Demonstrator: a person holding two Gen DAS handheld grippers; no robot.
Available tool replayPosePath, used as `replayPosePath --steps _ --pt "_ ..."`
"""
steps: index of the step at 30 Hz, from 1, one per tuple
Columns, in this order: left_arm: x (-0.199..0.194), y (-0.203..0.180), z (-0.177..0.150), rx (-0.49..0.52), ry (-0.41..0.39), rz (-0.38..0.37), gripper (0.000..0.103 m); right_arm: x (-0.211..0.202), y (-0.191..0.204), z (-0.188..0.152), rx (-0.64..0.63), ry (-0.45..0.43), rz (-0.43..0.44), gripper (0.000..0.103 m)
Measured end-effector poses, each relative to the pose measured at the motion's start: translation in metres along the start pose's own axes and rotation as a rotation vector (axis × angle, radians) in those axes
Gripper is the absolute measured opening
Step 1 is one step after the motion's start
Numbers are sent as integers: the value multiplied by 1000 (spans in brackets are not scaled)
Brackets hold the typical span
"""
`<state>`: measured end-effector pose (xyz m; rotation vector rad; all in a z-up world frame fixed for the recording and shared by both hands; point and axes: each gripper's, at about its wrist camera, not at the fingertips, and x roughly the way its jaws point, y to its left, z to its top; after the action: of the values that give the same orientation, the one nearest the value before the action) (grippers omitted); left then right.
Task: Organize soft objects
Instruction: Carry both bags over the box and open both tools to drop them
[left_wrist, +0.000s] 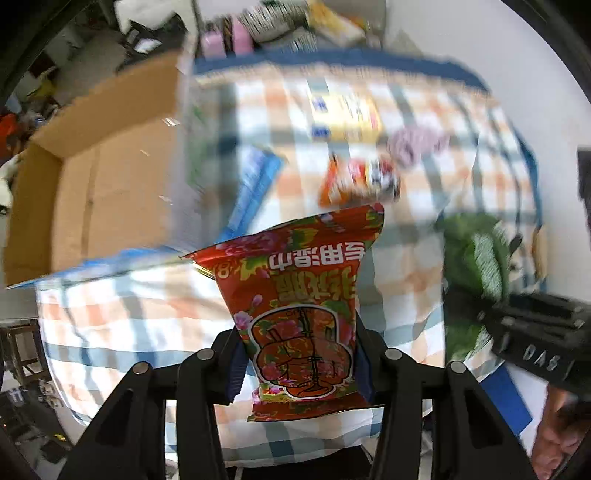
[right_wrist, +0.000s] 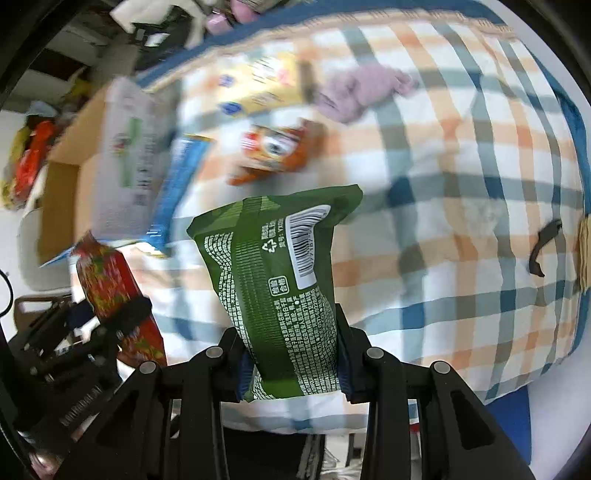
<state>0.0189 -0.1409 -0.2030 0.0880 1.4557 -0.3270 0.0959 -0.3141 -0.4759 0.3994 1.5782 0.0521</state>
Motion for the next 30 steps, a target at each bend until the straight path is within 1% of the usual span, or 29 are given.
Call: replayPosePath --steps 2,4,5,6,7,8,9,10,11,13,14,15,16,18,19,22,23,25,27,30 --pt "-23 18 14 -29 -43 -2 44 -8 22 6 -25 -26 29 38" --pt "-46 42 26 -58 -87 1 44 -34 35 15 -55 -52 54 38" --pt "-56 53 28 -74 -105 5 44 -34 50 21 -77 -67 71 38" --pt "-64 68 39 -90 -124 11 44 -44 59 26 -92 -75 83 38" --pt "-72 76 42 -96 -138 22 44 -53 74 32 -109 -83 91 38" --pt "-74 86 49 -105 -153 38 44 -51 91 41 -137 -98 100 38" --pt "-76 103 57 -118 -169 56 44 -80 97 35 -149 -105 104 38" --pt "-78 106 71 -125 -174 65 44 -100 105 36 -167 -115 111 38" --pt "-66 120 85 -135 -179 70 44 -96 122 45 -185 -125 120 38" --pt "-65 142 97 -147 -195 87 44 -131 160 37 -201 -132 123 38" --pt "-66 152 101 -150 -202 95 44 -125 176 46 -211 -136 122 38" --pt "-66 164 107 -154 -207 105 44 -132 186 46 -214 -138 120 38" --pt "-63 170 112 -157 -208 112 44 -139 196 48 -213 -139 116 38" --pt "-62 193 123 -164 -203 115 44 -134 216 61 -211 -136 103 38" --pt "-56 200 128 -168 -198 122 44 -125 227 71 -208 -130 93 38" --pt "-39 230 143 -178 -168 116 44 -123 262 91 -198 -108 78 38" --pt "-35 239 148 -192 -171 172 44 -124 271 93 -191 -101 74 38" --pt "-20 256 163 -194 -137 145 44 -117 287 102 -186 -89 62 38" --pt "-2 271 178 -200 -101 116 44 -98 299 117 -171 -67 42 38" --pt "27 289 199 -197 -27 58 44 -75 310 134 -148 -38 34 38"
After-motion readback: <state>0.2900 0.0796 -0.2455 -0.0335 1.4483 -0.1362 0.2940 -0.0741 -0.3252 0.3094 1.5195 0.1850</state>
